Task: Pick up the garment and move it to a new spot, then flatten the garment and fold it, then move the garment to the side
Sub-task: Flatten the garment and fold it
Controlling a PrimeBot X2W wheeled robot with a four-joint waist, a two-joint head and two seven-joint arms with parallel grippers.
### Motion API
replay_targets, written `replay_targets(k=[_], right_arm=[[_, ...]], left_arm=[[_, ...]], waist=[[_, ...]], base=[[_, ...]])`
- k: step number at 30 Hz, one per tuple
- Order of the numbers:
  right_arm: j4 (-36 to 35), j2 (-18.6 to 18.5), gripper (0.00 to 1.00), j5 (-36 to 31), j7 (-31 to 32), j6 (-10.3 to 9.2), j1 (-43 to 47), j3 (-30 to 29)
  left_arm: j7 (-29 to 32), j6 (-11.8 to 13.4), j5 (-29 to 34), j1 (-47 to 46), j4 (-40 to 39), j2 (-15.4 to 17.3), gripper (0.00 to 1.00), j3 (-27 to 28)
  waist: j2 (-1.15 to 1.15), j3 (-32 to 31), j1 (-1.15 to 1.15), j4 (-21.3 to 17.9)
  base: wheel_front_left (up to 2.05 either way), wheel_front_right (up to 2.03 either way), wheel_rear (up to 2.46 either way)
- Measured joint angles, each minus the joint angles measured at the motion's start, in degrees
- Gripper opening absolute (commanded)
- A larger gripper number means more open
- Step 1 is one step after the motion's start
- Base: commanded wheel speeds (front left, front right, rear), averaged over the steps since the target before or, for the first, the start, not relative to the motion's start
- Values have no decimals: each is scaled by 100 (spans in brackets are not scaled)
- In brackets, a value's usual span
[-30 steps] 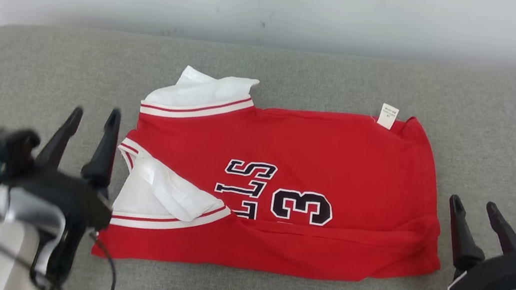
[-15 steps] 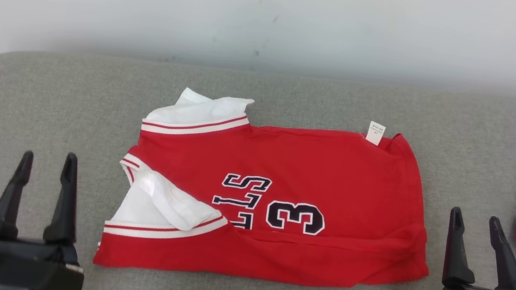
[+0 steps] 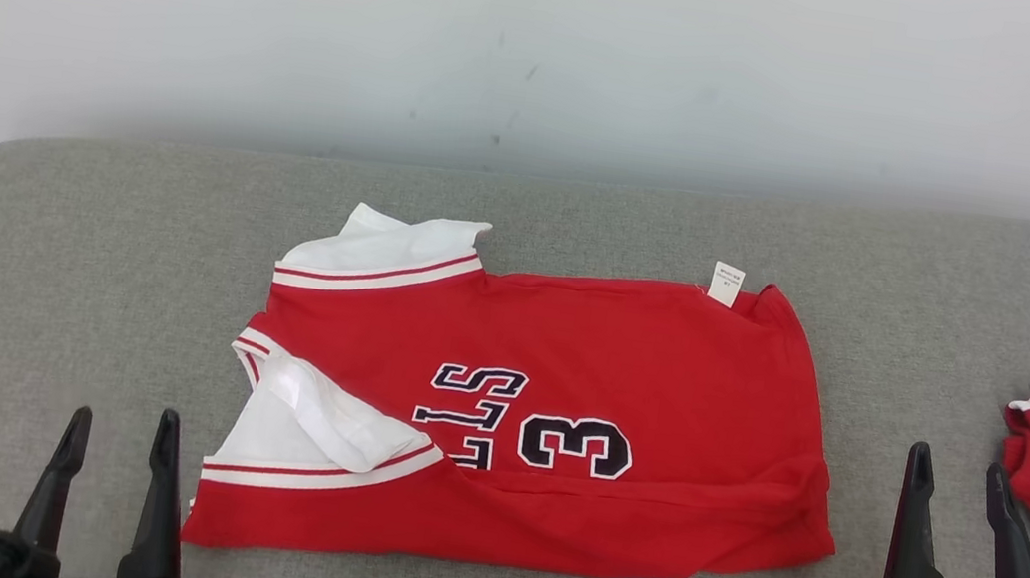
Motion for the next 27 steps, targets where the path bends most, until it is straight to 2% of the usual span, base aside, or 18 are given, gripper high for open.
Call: replay_targets(k=[8, 13, 19, 27], right_arm=[[141, 7, 100, 1, -193, 3, -3, 59], [188, 8, 100, 2, -233, 53, -5, 141], [277, 10, 100, 2, -232, 154, -35, 274], [328, -10, 100, 0, -232, 204, -79, 324]], left_arm=[[193, -32, -70, 104, 136, 23, 100, -63], [714, -263, -171, 95, 813, 110, 100, -256], [1389, -315, -442, -195, 1745, 213, 100, -185], [1917, -365, -456, -836, 2455, 238, 100, -199]], waist=[[0, -15, 0, -33], [0, -6, 1, -56], [0, 49, 1, -113], [1, 159, 2, -255]], base=[[0, 0, 0], [0, 0, 0], [0, 0, 0], [0, 0, 0]])
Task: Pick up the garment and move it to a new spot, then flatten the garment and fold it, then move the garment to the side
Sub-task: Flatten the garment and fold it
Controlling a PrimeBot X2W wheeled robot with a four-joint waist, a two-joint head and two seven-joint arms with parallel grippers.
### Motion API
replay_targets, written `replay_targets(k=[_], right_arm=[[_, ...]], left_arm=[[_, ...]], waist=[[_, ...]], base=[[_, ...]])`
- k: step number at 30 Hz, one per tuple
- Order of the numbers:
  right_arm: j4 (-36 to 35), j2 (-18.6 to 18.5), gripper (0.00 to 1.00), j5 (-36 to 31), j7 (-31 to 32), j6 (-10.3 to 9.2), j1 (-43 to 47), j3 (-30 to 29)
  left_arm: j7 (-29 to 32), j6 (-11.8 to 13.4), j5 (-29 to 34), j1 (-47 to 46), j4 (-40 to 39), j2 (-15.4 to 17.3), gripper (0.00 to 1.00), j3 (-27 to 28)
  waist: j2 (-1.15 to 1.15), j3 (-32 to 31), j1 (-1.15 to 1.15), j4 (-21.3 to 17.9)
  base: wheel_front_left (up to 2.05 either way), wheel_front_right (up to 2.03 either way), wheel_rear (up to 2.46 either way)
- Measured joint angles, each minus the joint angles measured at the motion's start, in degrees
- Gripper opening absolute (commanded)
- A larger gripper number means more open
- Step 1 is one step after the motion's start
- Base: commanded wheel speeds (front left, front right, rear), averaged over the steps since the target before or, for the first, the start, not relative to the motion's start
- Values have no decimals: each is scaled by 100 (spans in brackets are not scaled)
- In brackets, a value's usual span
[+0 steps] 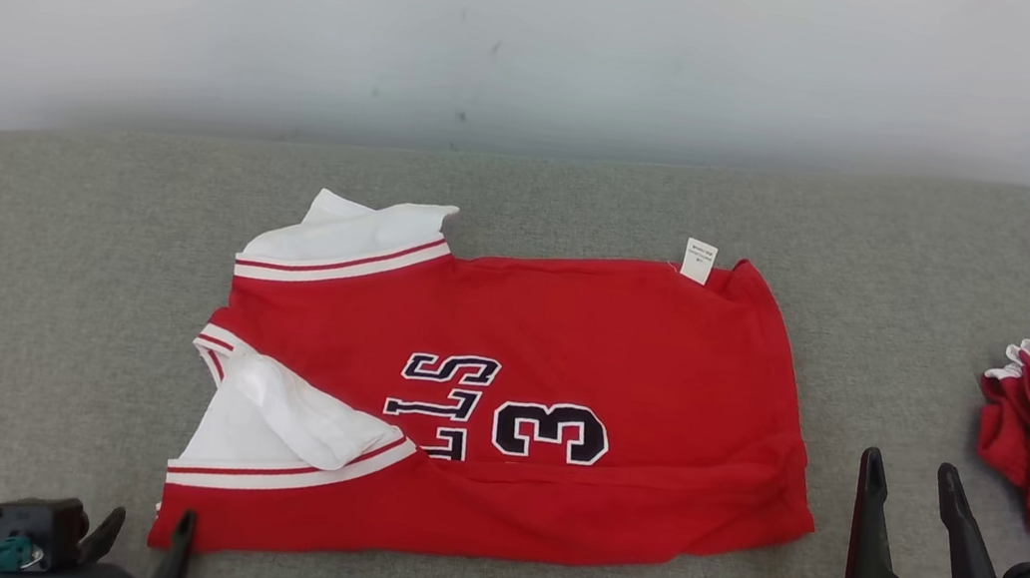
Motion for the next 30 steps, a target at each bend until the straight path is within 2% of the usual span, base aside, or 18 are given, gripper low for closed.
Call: replay_targets(k=[13, 14, 16, 17, 24, 30], right_arm=[[48, -24, 100, -1, -21, 19, -59, 3], [52, -25, 100, -1, -21, 27, -59, 12], [80, -35, 100, -1, -18, 32, -60, 24], [102, -45, 100, -2, -13, 33, -59, 33], [308, -122, 100, -1, 234, 94, -55, 81], [768, -424, 100, -45, 751, 148, 142, 132]], left_arm=[[323, -86, 29, -198, 672, 48, 100, -78], [357, -102, 27, -235, 716, 52, 61, -93], [370, -152, 24, -283, 754, 47, 13, -114], [379, -182, 24, -298, 778, 46, 0, -131], [378, -252, -2, -378, 938, 19, 0, -158], [369, -302, -7, -476, 1057, -7, 0, -179]], waist=[[0, 65, 0, -40], [0, 67, 0, -37], [0, 69, 0, -30], [0, 69, 0, -27], [0, 60, 0, -16], [0, 57, 0, 4]], base=[[0, 0, 0], [0, 0, 0], [0, 0, 0], [0, 0, 0], [0, 0, 0], [0, 0, 0]])
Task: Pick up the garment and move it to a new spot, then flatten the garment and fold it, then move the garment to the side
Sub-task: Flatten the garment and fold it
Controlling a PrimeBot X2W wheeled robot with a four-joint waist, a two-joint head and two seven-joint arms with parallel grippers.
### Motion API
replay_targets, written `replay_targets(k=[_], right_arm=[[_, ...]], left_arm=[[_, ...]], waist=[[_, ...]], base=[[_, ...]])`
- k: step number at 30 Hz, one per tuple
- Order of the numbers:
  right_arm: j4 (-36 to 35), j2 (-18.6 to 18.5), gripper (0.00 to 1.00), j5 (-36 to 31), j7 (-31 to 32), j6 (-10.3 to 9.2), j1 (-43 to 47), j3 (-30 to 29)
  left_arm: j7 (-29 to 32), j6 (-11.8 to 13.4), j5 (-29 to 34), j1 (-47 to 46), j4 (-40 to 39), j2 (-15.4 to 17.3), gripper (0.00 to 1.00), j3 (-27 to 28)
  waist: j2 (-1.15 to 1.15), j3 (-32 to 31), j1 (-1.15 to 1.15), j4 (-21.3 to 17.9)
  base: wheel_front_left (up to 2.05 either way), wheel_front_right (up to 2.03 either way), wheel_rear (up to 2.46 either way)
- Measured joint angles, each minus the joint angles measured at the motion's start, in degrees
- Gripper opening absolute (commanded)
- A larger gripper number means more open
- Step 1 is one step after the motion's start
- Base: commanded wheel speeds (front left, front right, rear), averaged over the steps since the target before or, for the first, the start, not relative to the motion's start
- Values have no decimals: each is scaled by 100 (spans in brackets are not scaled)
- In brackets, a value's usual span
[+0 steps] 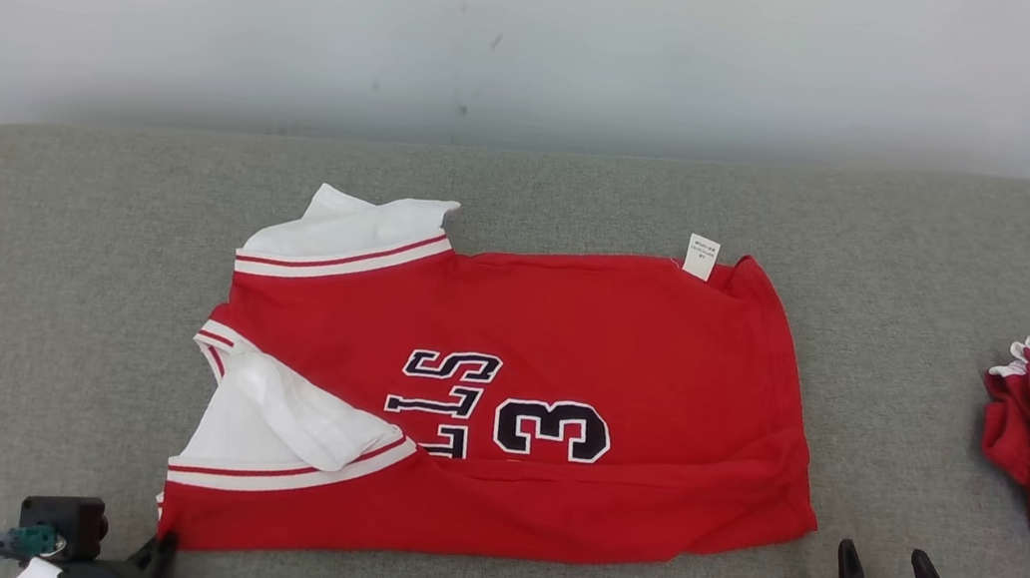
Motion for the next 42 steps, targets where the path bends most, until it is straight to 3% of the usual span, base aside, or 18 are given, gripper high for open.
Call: replay_targets(k=[7, 22, 39, 42], right_arm=[[290, -130, 100, -18, 325, 2, -115, -4], [1129, -263, 100, -18, 921, 261, -959, 283], [1689, -380, 100, -159, 1107, 414, -1344, 465], [1779, -393, 84, -160, 1123, 461, -1420, 481]], left_arm=[[-67, -48, -1, -18, 48, -35, 0, -12], [-174, -151, -2, -369, 214, -140, 0, -113], [-303, -201, -10, -395, 314, -164, 0, -90], [-320, -202, -11, -435, 357, -172, 0, -98]], waist=[[0, 87, 0, 31], [0, 282, 0, 294], [0, 356, -1, 324], [0, 363, -1, 331]], base=[[0, 0, 0], [0, 0, 0], [0, 0, 0], [0, 0, 0]])
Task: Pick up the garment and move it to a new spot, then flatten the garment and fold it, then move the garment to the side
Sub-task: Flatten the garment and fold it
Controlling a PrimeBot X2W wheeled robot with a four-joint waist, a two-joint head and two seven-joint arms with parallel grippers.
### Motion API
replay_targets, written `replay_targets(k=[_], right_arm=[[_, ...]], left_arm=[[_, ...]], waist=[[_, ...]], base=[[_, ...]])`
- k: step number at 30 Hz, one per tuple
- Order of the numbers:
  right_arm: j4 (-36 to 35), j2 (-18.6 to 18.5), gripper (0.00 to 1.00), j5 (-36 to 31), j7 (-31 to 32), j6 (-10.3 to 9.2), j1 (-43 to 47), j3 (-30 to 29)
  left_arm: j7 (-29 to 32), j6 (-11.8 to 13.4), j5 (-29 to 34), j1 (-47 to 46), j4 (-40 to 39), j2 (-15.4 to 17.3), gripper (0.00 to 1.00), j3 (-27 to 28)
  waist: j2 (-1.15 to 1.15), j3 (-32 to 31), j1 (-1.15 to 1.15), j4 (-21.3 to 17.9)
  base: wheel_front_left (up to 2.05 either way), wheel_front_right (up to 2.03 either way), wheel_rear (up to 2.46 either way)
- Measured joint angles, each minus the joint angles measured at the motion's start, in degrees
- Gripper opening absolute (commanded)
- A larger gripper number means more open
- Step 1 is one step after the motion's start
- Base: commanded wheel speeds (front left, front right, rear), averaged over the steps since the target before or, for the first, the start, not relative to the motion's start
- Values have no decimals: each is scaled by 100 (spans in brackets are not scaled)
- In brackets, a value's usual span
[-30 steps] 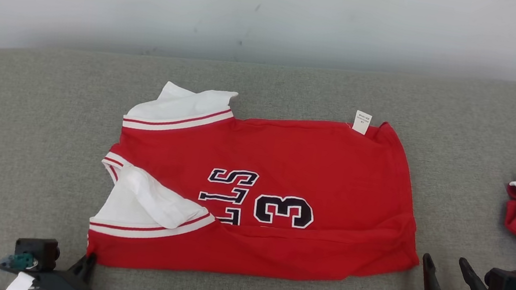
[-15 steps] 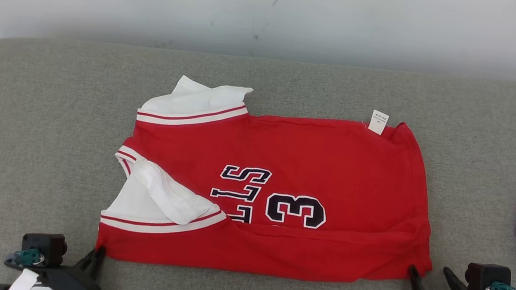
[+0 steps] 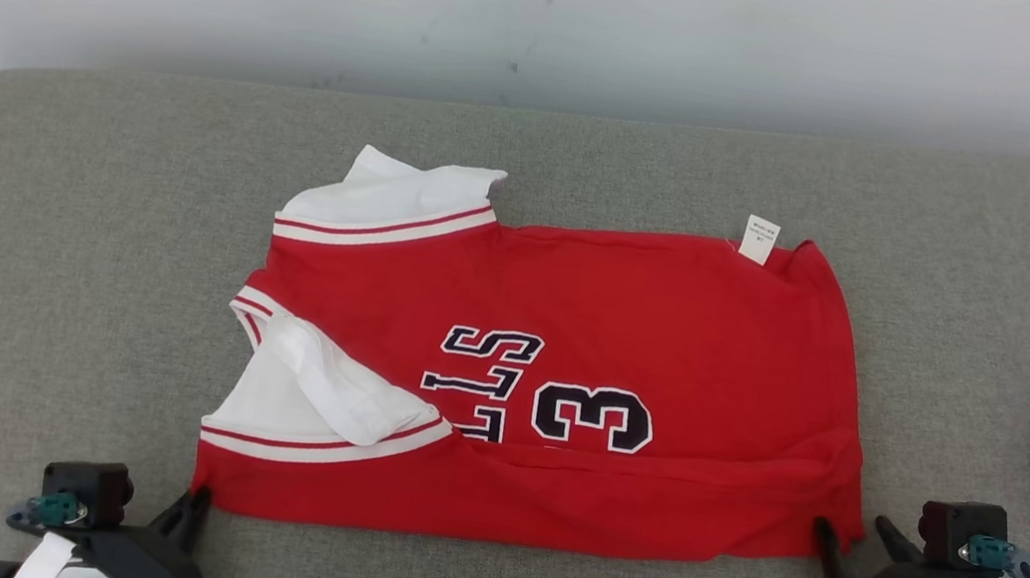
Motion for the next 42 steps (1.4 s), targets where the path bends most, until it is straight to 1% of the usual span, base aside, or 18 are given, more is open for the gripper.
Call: replay_targets(k=[1, 2, 3, 4, 5, 6, 7, 8, 9, 18, 22, 24, 26, 28, 32, 36, 42], right_arm=[[36, -4, 79, -1, 0, 3, -3, 18], [59, -5, 77, -10, 1, 4, -3, 37], [69, -5, 56, -18, 2, 25, -3, 59], [69, -5, 47, -18, 2, 25, -3, 59], [100, -5, 44, -49, 7, 46, -23, 85], [122, -5, 33, -49, 8, 55, -47, 93], [152, -7, 33, -49, 8, 71, -77, 98], [172, -7, 25, -49, 8, 73, -93, 100], [190, -7, 0, -49, 7, 81, -93, 105], [214, -15, 0, -46, -3, 87, -8, 57], [136, -13, 0, 13, -53, 85, 159, -25], [19, -12, 0, 77, -88, 40, 319, -125], [-85, -5, 0, 183, -103, 38, 475, -189], [-203, -1, 0, 311, -109, 40, 680, -280], [-536, 34, 0, 452, -96, 46, 1035, -334], [-1027, 75, 0, 681, -42, 110, 1432, -383], [-1796, 66, 0, 899, 168, 180, 1894, -420]], left_arm=[[0, 0, -1, -24, 13, -1, 0, 0], [-1, 0, -1, -31, 23, 0, 0, 1], [-13, 0, -2, -32, 32, -3, 0, 0], [-13, 0, -2, -32, 32, -3, 0, 0], [-42, 0, -11, -35, 45, -15, 0, -3], [-51, -1, -29, -36, 54, -21, 0, -3], [-51, -1, -38, -40, 59, -26, 0, -3], [-52, -1, -40, -46, 65, -33, 0, -5], [-57, -1, -40, -46, 71, -36, 0, -8], [-108, -1, -102, -29, 110, -37, 0, 32], [-108, -94, -342, 197, 53, 57, 0, 196], [-108, -145, -426, 372, -115, 124, 0, 281], [-104, -155, -563, 520, -233, 171, 0, 319], [-88, -257, -578, 644, -367, 237, 0, 297], [-11, -342, -661, 936, -694, 312, 0, 247], [108, -387, -800, 1251, -1092, 312, 0, 140], [286, -397, -1059, 1636, -1762, 391, 0, 121]], waist=[[0, 1, 0, 4], [0, 1, 0, 9], [0, 0, 0, 15], [0, 0, 0, 15], [0, -3, 0, 28], [0, -4, 0, 35], [0, -7, 0, 42], [0, -9, 0, 49], [0, -12, 0, 56], [0, -50, 0, 99], [0, -79, 0, 79], [0, -107, 0, 59], [0, -128, 0, 58], [0, -141, 0, 81], [0, -178, 0, 137], [0, -191, 0, 155], [0, -171, 1, 113]], base=[[0, 0, 0], [0, 0, 0], [0, 0, 0], [0, 0, 0], [0, 0, 0], [0, 0, 0], [0, 0, 0], [0, 0, 0], [0, 0, 0], [0, 0, 0], [0, 0, 0], [0, 0, 0], [0, 0, 0], [0, 0, 0], [0, 0, 0], [0, 0, 0], [0, 0, 0]])
